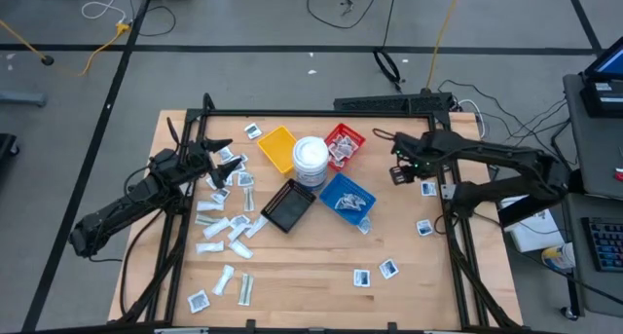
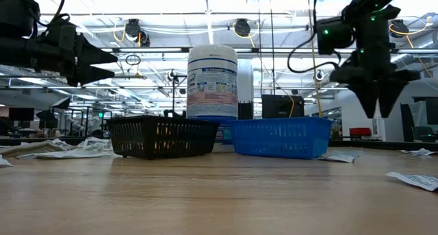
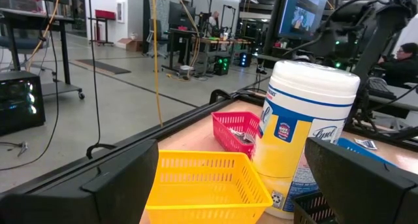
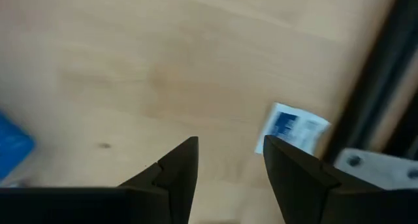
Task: Pick & Place First Aid Supplies
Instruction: Put the alcohol pad into the blue bin
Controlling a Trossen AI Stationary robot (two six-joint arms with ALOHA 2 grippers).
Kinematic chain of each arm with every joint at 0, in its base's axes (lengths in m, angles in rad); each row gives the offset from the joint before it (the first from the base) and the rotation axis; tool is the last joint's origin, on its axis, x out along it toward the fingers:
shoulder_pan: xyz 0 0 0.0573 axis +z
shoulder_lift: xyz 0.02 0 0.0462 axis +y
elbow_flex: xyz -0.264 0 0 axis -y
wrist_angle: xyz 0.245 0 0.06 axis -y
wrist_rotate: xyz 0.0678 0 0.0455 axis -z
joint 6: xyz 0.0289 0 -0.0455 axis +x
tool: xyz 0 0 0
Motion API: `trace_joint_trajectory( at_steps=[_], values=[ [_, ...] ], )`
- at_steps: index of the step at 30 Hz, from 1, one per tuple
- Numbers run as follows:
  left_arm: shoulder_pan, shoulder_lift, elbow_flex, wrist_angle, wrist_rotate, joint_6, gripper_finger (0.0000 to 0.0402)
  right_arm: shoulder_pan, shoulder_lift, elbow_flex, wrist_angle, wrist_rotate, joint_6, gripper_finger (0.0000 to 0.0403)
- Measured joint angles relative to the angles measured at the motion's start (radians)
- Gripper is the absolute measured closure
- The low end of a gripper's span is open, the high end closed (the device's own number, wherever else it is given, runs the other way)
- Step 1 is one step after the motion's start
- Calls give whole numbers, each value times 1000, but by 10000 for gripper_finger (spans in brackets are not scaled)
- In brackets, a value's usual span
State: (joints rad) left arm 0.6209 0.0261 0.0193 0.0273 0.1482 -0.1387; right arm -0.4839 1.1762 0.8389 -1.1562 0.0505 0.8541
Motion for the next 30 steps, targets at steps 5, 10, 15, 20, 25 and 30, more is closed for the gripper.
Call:
trace_joint_trajectory(
  at_steps=[5, 10, 15, 20, 25, 30],
  values=[
    [0, 0, 0, 0, 0, 0, 9, -75, -33, -35, -28, 1, 11, 236],
    [0, 0, 0, 0, 0, 0, 9, -131, -48, -51, -63, 0, 25, 236],
    [0, 0, 0, 0, 0, 0, 9, -178, -49, -103, -65, -24, 86, 236],
    [0, 0, 0, 0, 0, 0, 9, -190, -19, -147, -29, -43, 78, 236],
    [0, 0, 0, 0, 0, 0, 9, -207, 21, -166, 58, -119, 62, 236],
    [0, 0, 0, 0, 0, 0, 9, -212, 83, -193, 104, -101, 72, 236]
  ],
)
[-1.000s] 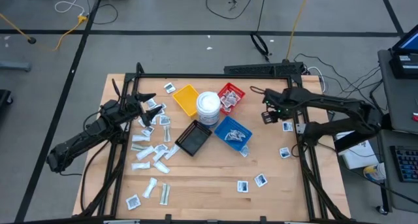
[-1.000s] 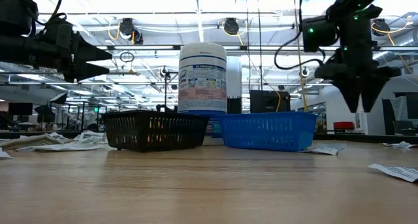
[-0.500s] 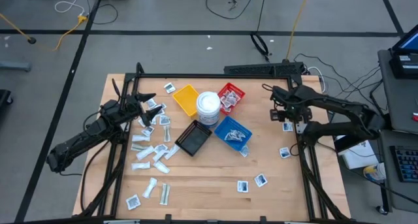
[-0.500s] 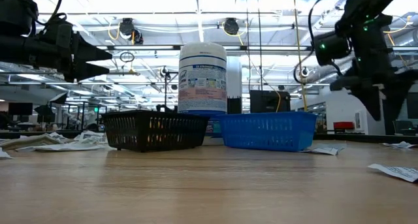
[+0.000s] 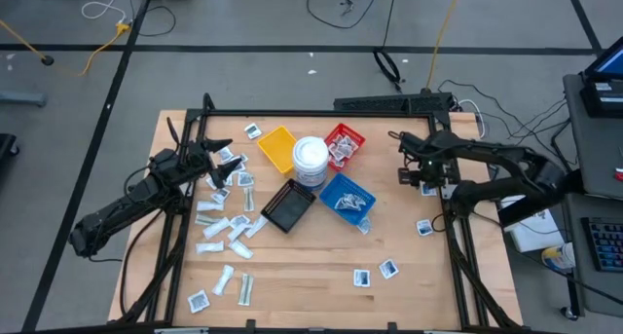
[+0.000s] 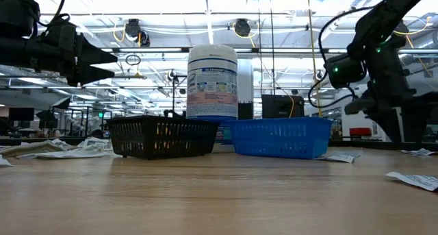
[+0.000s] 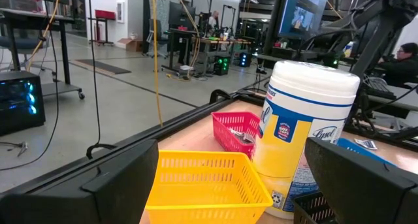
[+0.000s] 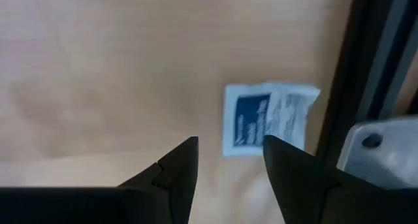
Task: Pick & Place First Aid Supplies
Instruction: Put the alcohol pad into the blue bin
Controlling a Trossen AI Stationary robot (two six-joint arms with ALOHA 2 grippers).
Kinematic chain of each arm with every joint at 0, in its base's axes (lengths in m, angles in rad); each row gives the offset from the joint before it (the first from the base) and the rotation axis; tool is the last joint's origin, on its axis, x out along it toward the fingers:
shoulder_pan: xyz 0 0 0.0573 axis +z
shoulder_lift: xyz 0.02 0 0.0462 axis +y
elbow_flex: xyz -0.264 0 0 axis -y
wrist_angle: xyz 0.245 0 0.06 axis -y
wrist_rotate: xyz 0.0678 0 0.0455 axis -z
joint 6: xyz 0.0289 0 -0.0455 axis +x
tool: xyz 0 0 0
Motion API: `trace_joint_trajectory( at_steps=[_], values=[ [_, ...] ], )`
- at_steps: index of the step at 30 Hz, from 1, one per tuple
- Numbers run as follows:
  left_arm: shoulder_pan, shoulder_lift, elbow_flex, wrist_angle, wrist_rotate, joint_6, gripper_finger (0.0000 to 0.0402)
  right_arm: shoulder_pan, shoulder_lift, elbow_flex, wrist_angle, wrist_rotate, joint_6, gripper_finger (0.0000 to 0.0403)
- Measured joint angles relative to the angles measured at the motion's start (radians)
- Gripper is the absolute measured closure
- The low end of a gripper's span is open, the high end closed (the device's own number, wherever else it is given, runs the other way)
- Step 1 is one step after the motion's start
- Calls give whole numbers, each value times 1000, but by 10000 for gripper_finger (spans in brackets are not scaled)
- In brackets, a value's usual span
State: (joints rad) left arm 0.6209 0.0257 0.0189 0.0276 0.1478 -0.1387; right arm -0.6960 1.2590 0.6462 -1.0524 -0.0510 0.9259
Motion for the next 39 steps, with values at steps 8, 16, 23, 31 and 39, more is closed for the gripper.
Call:
trace_joint_trajectory(
  at_steps=[8, 16, 23, 31, 39],
  values=[
    [0, 0, 0, 0, 0, 0, 9, -56, 109, -11, 133, -13, -59, 236],
    [0, 0, 0, 0, 0, 0, 9, -83, 170, -14, 149, -78, -63, 300],
    [0, 0, 0, 0, 0, 0, 9, -82, 176, -14, 168, -110, -97, 393],
    [0, 0, 0, 0, 0, 0, 9, -82, 167, -15, 173, -107, -126, 402],
    [0, 0, 0, 0, 0, 0, 9, -77, 96, 25, 181, -103, -171, 390]
  ],
)
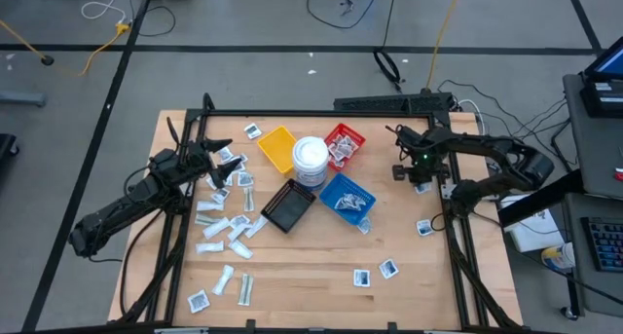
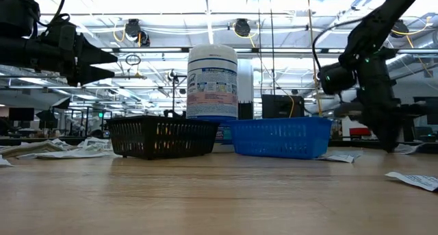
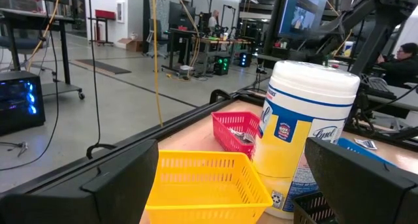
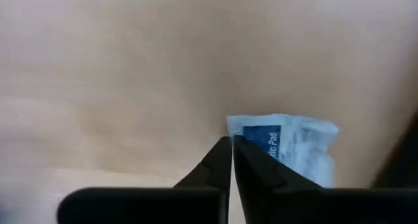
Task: Pick & Place First Aid Supplies
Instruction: Put the alcohol pad into the blue bin
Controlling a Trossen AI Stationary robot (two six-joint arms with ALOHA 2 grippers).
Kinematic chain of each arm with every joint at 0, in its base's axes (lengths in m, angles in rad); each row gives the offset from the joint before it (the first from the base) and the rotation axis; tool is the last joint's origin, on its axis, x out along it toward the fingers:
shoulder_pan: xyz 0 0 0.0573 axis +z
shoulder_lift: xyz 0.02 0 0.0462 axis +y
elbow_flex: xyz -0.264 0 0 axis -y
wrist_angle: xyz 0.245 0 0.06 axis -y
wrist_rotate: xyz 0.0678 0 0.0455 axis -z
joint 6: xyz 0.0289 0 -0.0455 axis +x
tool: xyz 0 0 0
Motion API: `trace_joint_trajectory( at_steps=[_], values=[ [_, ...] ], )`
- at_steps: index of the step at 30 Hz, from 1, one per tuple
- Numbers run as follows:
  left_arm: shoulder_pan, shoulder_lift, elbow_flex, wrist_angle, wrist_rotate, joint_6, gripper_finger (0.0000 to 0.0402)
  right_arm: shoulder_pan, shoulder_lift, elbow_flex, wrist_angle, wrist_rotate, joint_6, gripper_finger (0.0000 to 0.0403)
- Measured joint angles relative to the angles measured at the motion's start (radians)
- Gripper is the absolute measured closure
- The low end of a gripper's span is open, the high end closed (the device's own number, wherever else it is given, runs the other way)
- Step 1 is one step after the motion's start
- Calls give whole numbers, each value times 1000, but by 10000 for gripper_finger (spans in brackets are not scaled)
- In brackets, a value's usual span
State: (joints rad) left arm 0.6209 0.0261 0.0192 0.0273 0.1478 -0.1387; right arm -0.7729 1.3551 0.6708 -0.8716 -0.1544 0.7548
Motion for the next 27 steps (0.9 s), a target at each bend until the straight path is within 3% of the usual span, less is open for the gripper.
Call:
trace_joint_trajectory(
  at_steps=[7, 20, 27],
  values=[
    [0, 0, 0, 0, 0, 0, 9, 10, -37, 75, -10, 30, -10, 361],
    [0, 0, 0, 0, 0, 0, 9, 9, -51, 87, -115, 46, -32, 244],
    [0, 0, 0, 0, 0, 0, 9, 6, -78, 87, -133, 76, -43, 206]
  ],
)
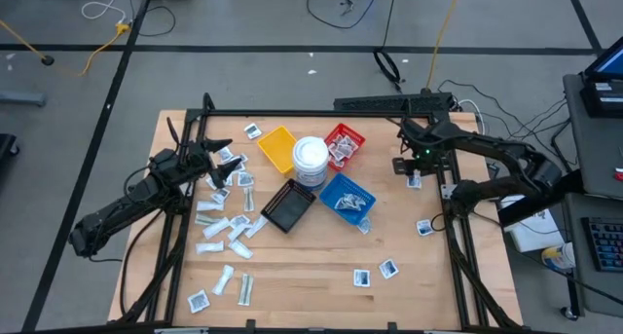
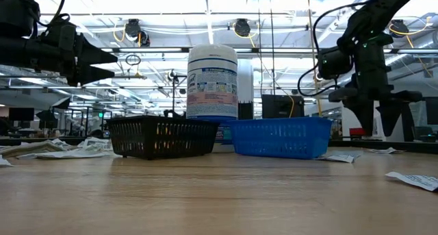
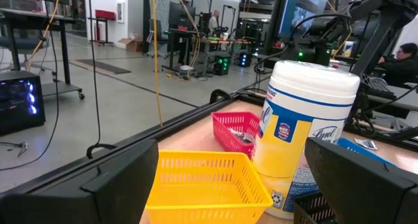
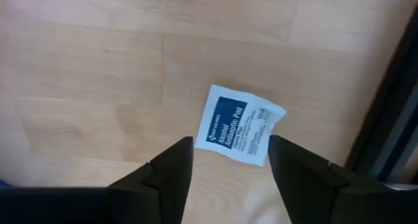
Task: Pick & Place First Aid Supplies
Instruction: Put the alcohol pad into the blue bin
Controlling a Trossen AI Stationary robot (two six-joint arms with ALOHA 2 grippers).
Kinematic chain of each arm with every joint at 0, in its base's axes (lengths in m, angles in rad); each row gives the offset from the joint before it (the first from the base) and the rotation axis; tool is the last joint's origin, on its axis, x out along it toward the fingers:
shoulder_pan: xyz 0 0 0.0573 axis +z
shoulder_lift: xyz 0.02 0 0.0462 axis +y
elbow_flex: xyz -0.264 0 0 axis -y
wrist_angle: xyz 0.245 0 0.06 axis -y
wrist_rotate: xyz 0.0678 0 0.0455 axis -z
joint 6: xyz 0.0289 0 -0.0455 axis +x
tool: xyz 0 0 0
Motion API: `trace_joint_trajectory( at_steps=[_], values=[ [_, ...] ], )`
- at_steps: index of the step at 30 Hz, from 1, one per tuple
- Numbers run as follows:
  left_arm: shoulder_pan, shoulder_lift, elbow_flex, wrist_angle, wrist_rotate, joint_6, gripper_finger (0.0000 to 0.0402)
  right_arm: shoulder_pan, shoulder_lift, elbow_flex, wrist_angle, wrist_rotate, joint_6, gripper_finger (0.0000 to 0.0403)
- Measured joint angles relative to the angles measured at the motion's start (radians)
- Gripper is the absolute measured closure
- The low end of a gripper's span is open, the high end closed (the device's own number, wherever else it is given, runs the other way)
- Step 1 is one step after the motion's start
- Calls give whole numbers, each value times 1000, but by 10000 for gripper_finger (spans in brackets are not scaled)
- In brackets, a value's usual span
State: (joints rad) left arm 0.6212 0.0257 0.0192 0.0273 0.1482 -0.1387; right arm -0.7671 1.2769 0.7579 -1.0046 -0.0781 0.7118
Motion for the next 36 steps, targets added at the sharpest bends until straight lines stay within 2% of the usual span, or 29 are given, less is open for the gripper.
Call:
trace_joint_trajectory(
  at_steps=[10, 21, 27, 31, 36],
  values=[
    [0, 0, 0, 0, 0, 0, 9, -45, -10, -58, 16, 0, 27, 198],
    [0, 0, 0, 0, 0, 0, 9, -45, 41, -134, 172, -28, 28, 201],
    [0, 0, 0, 0, 0, 0, 9, -45, 58, -136, 187, -46, 38, 207],
    [0, 0, 0, 0, 0, 0, 9, -45, 58, -136, 183, -37, 39, 248],
    [0, 0, 0, 0, 0, 0, 9, -43, 58, -137, 183, -30, 35, 347]
  ],
)
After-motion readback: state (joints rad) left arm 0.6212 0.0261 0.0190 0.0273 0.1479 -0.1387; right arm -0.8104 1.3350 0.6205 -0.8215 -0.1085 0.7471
